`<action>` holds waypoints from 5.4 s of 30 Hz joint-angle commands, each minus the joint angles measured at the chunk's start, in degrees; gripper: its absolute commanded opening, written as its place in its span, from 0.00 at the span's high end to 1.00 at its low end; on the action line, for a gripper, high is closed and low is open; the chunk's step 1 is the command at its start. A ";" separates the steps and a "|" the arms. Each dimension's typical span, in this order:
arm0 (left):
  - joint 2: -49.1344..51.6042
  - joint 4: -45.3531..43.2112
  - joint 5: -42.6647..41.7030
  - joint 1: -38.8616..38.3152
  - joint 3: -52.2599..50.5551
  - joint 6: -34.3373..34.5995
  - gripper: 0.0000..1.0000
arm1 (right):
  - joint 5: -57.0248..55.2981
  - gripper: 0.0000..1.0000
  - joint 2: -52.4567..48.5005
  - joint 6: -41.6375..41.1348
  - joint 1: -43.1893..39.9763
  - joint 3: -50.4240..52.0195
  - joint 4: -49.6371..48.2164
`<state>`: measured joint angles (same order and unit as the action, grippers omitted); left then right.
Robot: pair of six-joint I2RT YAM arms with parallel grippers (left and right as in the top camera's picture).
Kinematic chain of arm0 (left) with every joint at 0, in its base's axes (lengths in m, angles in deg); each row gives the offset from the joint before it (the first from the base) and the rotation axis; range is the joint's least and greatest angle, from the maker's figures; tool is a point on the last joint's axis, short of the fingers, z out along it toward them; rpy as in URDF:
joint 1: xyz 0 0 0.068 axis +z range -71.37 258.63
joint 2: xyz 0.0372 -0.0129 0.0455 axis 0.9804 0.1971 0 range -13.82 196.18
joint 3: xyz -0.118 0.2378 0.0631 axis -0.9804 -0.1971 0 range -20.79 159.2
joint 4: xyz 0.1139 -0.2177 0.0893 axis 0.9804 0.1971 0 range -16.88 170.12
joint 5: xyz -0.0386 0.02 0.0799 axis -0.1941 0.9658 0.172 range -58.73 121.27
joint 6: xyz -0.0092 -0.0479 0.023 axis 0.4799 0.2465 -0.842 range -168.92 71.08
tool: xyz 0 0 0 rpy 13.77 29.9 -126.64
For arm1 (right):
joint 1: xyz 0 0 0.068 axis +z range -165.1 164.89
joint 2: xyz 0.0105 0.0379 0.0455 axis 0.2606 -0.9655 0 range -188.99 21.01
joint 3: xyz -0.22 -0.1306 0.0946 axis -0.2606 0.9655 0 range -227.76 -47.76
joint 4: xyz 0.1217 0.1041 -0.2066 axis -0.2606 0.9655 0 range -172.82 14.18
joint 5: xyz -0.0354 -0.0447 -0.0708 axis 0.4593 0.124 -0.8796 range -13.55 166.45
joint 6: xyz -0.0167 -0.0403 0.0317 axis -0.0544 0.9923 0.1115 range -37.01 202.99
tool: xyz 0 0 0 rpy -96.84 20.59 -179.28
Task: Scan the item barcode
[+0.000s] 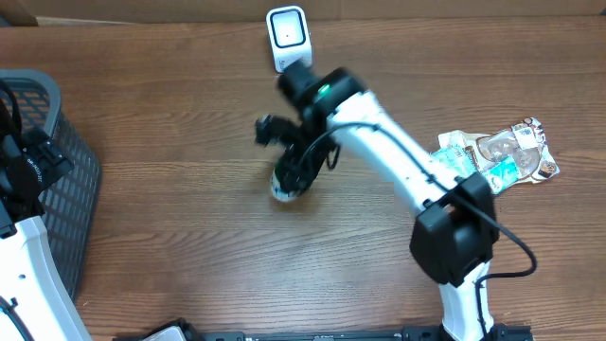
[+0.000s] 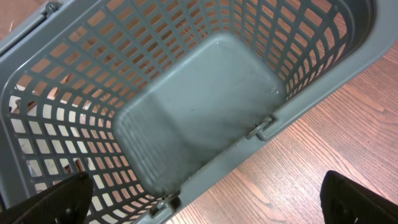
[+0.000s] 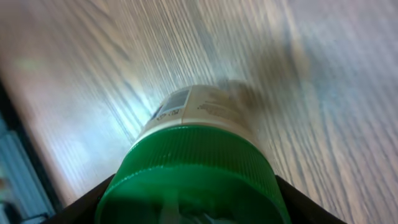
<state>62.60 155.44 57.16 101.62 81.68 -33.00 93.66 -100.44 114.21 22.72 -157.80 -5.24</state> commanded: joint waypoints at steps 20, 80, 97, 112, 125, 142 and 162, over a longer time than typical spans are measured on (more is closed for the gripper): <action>0.09 -0.02 -0.07 0.24 0.48 -0.94 0.01 | -13.70 0.05 2.40 -25.03 2.19 5.66 -5.64; 0.09 -0.02 -0.07 0.24 0.50 -0.92 0.00 | -5.03 0.28 2.43 -16.65 3.96 10.21 -8.48; 0.09 -0.02 -0.07 0.24 0.50 -0.94 0.00 | 21.51 0.38 3.67 -17.68 1.88 8.00 -6.58; 0.09 0.00 -0.07 0.24 0.48 -0.92 0.01 | 54.60 0.38 13.75 -9.70 -21.00 6.40 -6.84; 0.09 -0.02 -0.07 0.24 0.48 -0.92 0.01 | 65.44 0.38 17.38 -9.75 -32.63 6.40 -8.72; 0.09 -0.02 -0.07 0.24 0.50 -0.94 0.01 | 37.20 0.39 17.33 -13.99 -21.66 6.49 -11.78; 0.09 -0.02 -0.07 0.24 0.48 -0.92 0.00 | -35.67 0.29 1.11 0.96 -4.74 7.85 -57.48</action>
<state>62.60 155.46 57.16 101.62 81.68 -33.02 62.89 -96.68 103.43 19.05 -149.39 -57.98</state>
